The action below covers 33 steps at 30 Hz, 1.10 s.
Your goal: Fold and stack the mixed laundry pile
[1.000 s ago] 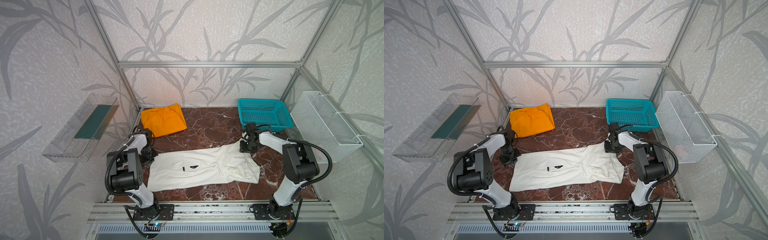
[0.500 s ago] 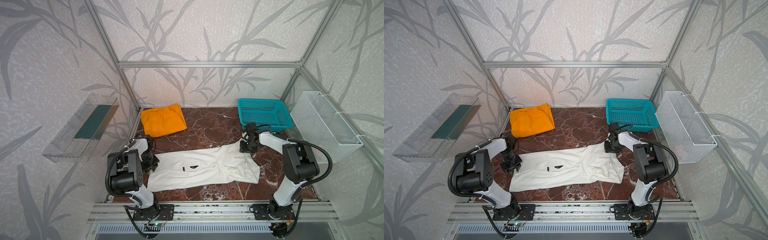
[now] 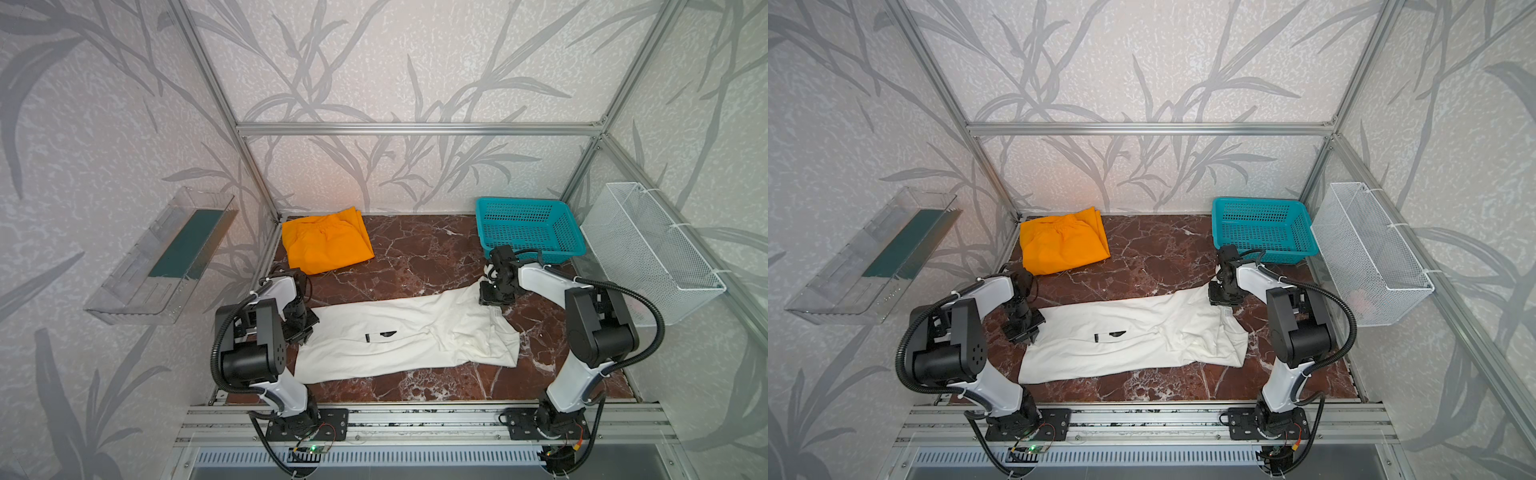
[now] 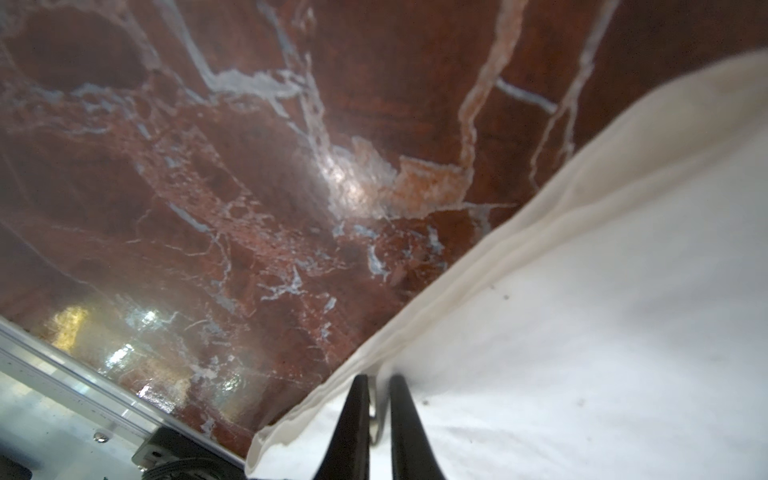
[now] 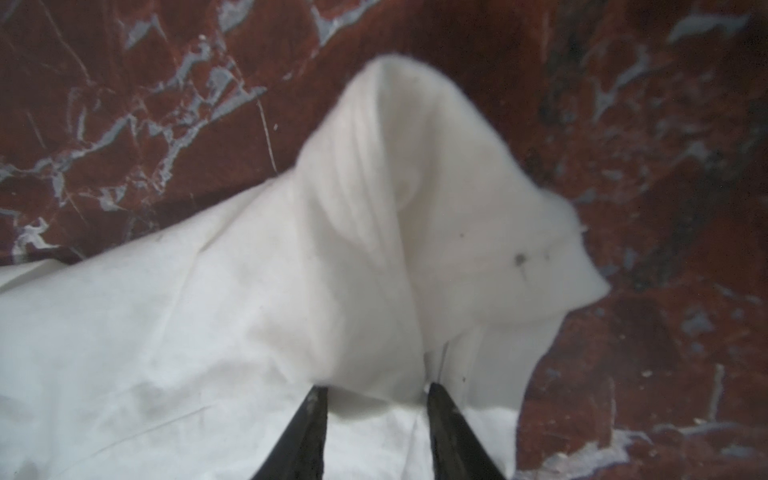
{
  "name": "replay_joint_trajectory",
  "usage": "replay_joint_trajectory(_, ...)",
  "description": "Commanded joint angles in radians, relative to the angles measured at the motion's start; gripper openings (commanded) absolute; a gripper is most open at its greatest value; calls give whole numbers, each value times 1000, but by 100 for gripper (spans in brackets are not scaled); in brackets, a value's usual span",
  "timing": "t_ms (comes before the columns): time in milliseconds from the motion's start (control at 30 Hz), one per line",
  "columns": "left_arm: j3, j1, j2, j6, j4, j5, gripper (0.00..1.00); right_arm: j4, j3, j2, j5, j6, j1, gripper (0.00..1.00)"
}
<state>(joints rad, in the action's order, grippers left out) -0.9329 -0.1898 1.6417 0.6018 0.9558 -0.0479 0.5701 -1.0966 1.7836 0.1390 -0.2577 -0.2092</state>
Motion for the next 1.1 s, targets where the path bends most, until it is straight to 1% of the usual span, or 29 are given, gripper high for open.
replay_joint_trajectory(0,-43,5,-10,-4,28,-46,11,11,-6,-1,5,9,5,41)
replay_joint_trajectory(267,-117,6,-5,-25,49,-59,0,11,-6,0,7,9,5,41)
replay_joint_trajectory(367,-120,6,0,-32,63,-58,0,14,-6,-1,7,10,5,41)
replay_joint_trajectory(400,-118,6,2,-33,70,-56,2,14,-6,-2,7,10,4,41)
replay_joint_trajectory(433,-110,6,4,-33,76,-56,9,15,-6,-1,7,10,5,41)
replay_joint_trajectory(467,-100,6,3,-32,80,-55,13,15,-6,-1,6,11,5,41)
replay_joint_trajectory(567,-62,6,-9,-27,74,-51,19,16,-6,-3,6,11,5,41)
replay_joint_trajectory(700,-18,6,-12,-24,41,-26,21,15,-6,-1,7,12,5,41)
replay_joint_trajectory(800,-14,9,6,-24,18,14,21,16,-6,-1,8,12,4,41)
replay_joint_trajectory(900,-22,12,20,-23,8,17,18,14,-5,-1,7,12,5,41)
replay_joint_trajectory(1067,-22,13,19,-20,9,6,6,14,-5,-2,5,14,6,41)
